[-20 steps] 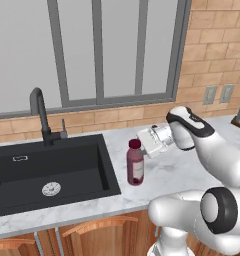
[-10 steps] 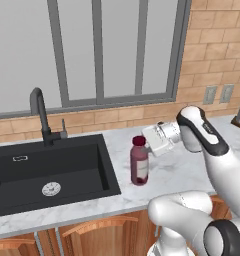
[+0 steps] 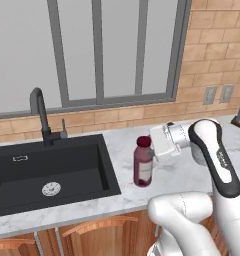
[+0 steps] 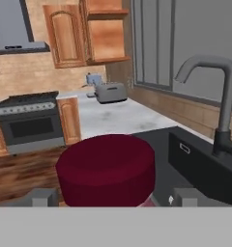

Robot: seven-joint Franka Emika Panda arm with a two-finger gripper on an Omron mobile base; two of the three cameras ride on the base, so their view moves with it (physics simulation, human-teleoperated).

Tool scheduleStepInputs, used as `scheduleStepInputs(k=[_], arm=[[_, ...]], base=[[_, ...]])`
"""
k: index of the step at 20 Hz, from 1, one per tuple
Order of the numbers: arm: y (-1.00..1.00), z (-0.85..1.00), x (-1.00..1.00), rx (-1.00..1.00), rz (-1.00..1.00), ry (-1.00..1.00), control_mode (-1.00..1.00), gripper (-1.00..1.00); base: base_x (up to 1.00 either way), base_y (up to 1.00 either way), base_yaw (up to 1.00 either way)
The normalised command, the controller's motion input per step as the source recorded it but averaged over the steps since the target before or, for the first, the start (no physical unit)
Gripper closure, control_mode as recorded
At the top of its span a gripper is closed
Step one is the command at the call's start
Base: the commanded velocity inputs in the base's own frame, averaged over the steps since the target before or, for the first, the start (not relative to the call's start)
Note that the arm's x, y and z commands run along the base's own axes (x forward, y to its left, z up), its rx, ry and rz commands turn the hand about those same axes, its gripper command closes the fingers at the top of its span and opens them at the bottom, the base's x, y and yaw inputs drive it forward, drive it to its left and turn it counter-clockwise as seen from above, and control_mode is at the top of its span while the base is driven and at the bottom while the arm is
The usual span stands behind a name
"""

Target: There is a wine glass and glass cup on the dining counter. Place the wine bottle next to the wine glass and the juice bottle next to the glass cup.

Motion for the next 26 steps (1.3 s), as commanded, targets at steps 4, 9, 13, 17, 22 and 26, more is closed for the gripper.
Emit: scheduleStepInputs(k=[4, 9, 13, 17, 22, 26], arm=[[0.0, 0.28, -0.45, 0.0, -0.01, -0.11, -1.0, 1.0], [0.02, 0.03, -0.07, -0.01, 0.0, -0.05, 1.0, 1.0], [0.0, 0.0, 0.0, 0.0, 0.0, 0.0, 1.0, 1.0], [0.0, 0.0, 0.0, 0.0, 0.0, 0.0, 1.0, 1.0], [0.0, 0.0, 0.0, 0.0, 0.0, 0.0, 1.0, 1.0], [0.0, 0.0, 0.0, 0.0, 0.0, 0.0, 1.0, 1.0]], base=[[0.0, 0.0, 0.0], [0.0, 0.0, 0.0], [-0.07, 0.02, 0.0], [-0.55, 0.13, 0.0], [-0.67, 0.16, 0.0], [-0.77, 0.13, 0.0]])
